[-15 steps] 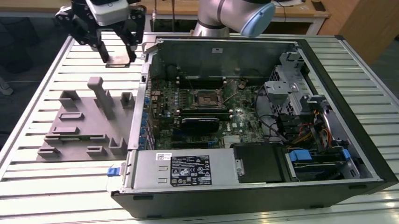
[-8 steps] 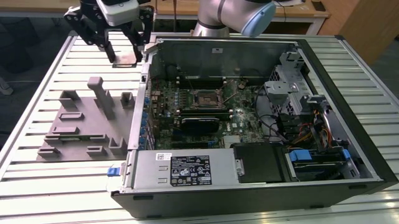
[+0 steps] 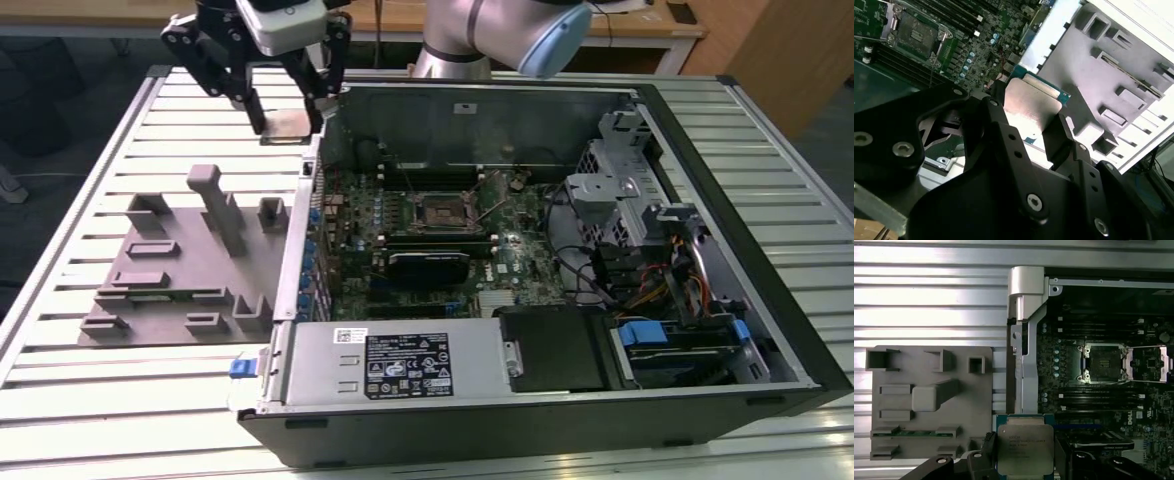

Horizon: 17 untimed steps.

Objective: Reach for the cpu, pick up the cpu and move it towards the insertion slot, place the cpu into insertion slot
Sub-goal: 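Pick up the cpu and move it towards the insertion slot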

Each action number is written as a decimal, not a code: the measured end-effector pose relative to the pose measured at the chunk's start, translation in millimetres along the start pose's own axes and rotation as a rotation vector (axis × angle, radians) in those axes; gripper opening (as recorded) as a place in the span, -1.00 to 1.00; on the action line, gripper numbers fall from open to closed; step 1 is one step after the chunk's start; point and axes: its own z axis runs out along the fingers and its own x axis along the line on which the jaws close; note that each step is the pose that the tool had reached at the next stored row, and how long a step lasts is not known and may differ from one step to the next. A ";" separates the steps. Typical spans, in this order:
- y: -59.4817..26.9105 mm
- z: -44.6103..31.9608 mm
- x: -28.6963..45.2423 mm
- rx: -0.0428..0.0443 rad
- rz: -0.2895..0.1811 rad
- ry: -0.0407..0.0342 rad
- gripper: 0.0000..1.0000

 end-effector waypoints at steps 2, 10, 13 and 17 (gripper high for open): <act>0.1 0.2 -4.3 0.0001 0.000 0.0001 0.08; 0.4 0.9 -20.7 0.0001 0.000 0.0003 0.08; 0.6 1.2 -26.9 0.0001 0.000 0.0003 0.08; 0.7 1.6 -35.6 0.0000 0.000 0.0003 0.08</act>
